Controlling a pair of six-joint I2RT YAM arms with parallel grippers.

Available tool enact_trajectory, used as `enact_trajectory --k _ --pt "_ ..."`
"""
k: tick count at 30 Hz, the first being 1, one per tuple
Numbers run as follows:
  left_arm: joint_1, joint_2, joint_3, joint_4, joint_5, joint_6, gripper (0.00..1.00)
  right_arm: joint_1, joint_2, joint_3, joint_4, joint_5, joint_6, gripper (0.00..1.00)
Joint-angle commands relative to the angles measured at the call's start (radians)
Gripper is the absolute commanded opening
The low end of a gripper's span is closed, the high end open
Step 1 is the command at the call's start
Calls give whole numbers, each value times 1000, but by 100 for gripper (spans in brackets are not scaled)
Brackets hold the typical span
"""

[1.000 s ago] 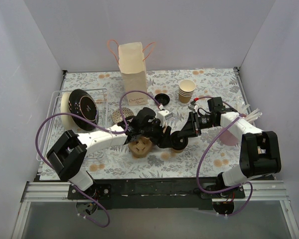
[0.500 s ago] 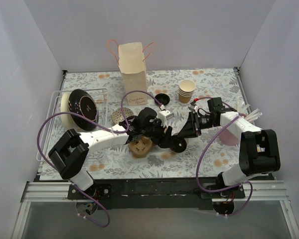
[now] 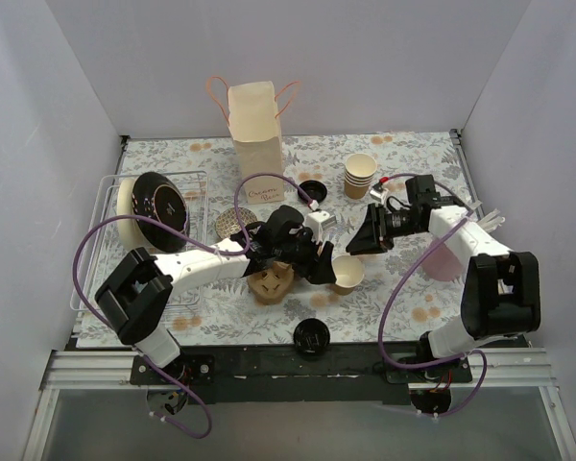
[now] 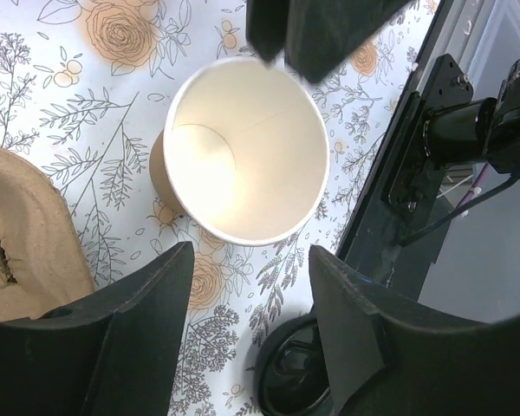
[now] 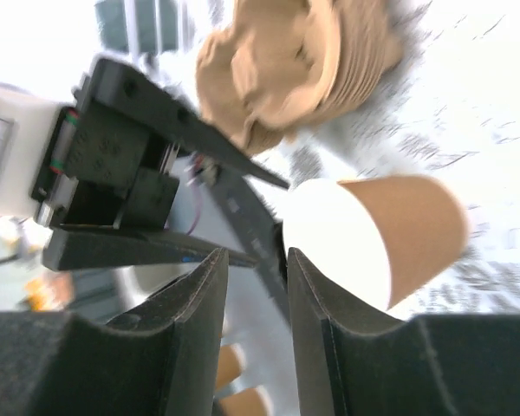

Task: Pack the takeout coffee

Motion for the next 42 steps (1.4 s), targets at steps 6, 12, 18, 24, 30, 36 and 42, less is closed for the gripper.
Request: enact_trajectory --k 6,12,18,24,30,36,42 --pt "-6 -160 36 -109 -172 -30 53 59 -302 132 2 441 -7 42" --pt "-156 -249 40 -389 -314 128 56 70 -448 66 47 671 39 42" --pt "-358 -267 2 -486 -390 70 56 70 -485 112 18 754 65 42" --pt "-476 -226 -67 -413 -364 13 56 70 -532 89 6 834 95 42" --pt "-568 -122 -92 -336 -402 16 58 68 -586 50 -1 851 123 42" --pt "-592 -39 -87 -274 -411 28 57 68 -603 53 -33 877 97 41" --pt "-590 16 -89 -251 -480 68 45 68 -624 72 -51 891 73 41"
